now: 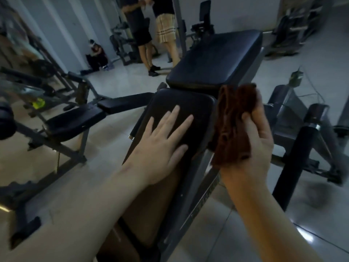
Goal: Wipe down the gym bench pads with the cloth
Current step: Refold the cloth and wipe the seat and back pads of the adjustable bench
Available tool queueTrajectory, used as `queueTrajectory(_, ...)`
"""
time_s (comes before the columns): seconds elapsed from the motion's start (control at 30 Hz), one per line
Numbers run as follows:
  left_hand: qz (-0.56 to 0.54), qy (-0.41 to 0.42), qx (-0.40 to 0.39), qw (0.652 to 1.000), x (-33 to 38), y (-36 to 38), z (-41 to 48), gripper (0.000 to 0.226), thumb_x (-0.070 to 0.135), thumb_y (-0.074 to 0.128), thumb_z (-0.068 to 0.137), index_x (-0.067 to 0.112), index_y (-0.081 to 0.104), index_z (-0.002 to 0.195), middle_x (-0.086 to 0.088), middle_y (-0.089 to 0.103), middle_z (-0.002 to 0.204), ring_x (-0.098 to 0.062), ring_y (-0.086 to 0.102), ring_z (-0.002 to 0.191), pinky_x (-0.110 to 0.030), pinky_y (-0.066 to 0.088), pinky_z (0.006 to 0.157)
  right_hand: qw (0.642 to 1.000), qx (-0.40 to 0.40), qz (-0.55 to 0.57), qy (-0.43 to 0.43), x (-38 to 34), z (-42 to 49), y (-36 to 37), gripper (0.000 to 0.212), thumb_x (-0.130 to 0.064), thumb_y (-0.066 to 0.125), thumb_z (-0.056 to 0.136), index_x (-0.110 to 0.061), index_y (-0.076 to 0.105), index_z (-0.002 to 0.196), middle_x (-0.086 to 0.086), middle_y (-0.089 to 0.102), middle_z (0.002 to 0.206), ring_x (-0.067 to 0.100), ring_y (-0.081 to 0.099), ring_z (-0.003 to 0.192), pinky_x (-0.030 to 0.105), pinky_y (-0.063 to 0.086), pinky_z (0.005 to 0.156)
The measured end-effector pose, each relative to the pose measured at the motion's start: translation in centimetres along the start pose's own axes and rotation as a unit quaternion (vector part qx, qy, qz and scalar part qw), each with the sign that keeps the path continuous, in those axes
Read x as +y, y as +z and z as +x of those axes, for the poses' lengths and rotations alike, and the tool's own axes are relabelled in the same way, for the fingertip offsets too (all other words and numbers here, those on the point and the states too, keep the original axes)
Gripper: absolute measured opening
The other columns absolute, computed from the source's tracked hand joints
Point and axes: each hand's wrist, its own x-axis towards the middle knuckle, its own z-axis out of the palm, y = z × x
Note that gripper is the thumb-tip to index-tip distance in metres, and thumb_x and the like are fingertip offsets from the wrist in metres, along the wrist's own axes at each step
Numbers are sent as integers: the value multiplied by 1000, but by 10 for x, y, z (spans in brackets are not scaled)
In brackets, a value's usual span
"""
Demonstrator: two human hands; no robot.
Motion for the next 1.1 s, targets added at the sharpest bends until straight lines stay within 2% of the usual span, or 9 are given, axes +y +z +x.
queueTrajectory(0.1, -10, -12, -6, 1000, 9, 3, 40, 61, 49, 22, 101, 39, -6, 154, 5, -14, 164, -17, -9, 151, -42, -8, 120, 973, -19, -175, -148, 18, 17, -10, 49, -2, 31, 102, -8, 27, 150, 20, 39, 150, 31, 42, 136, 50, 36, 112)
queueTrajectory(0.23, -19, -15, -14, 1000, 8, 27, 58, 73, 39, 40, 100, 37, -15, 148, 3, -18, 163, -20, -17, 150, -53, -6, 122, 931, -54, -331, -142, 64, 37, -17, 57, -12, 38, 100, -9, 17, 153, 10, 19, 161, 17, 15, 149, 51, 17, 120)
queueTrajectory(0.33, -29, 2, 48, 998, 2, 49, 54, 83, 44, 48, 93, 36, -11, 151, -4, -2, 166, -26, -10, 151, -58, -1, 119, 906, -34, -388, -168, 87, 46, -19, 62, -25, 41, 96, -13, 19, 152, 8, 14, 162, 20, 9, 150, 57, 13, 119)
queueTrajectory(0.43, -84, 4, 115, 990, -1, 61, 57, 62, 43, 35, 100, 38, 2, 152, -1, 10, 165, -14, -5, 150, -51, -3, 121, 919, -23, -359, -160, 97, 40, -23, 61, -22, 38, 96, -9, 20, 152, 8, 5, 163, 19, 6, 151, 57, 12, 119)
queueTrajectory(0.53, -176, -6, 151, 973, -2, 63, 59, 50, 44, 20, 99, 37, 17, 148, 11, 10, 161, -3, -3, 147, -34, -10, 118, 934, -24, -326, -142, 107, 14, -31, 62, -17, 38, 95, -4, 18, 152, 8, 5, 163, 16, 6, 151, 52, 13, 121)
queueTrajectory(0.67, -211, -18, 158, 964, 1, 62, 54, 53, 40, 28, 95, 36, 25, 148, 10, 15, 162, -4, 1, 149, -29, -11, 118, 929, -49, -350, -107, 131, -49, -47, 66, -15, 40, 94, -10, 14, 154, 2, 3, 164, 17, 4, 151, 45, 12, 122)
queueTrajectory(0.83, -230, -14, 129, 964, -1, 57, 48, 58, 41, 33, 92, 35, 22, 148, 6, 13, 164, -7, 0, 150, -31, -10, 119, 912, -106, -387, -86, 148, -105, -64, 74, -18, 41, 95, -31, 0, 155, -9, -8, 163, 20, -4, 151, 49, 9, 121)
queueTrajectory(0.93, -216, 0, 124, 969, -4, 58, 48, 58, 42, 32, 94, 32, 21, 150, 1, 13, 165, -9, -1, 150, -28, -12, 118, 911, -65, -392, -110, 140, -75, -49, 73, -26, 45, 96, -19, 3, 155, -3, -10, 163, 21, -4, 151, 57, 11, 120)
queueTrajectory(1.1, -227, 5, 133, 965, -2, 58, 47, 54, 39, 31, 98, 28, 22, 149, -6, 14, 164, -16, 2, 151, -24, -12, 118, 911, 4, -383, -153, 112, 17, -29, 68, -29, 42, 97, 3, 13, 151, 21, 2, 161, 32, -2, 150, 52, 6, 121)
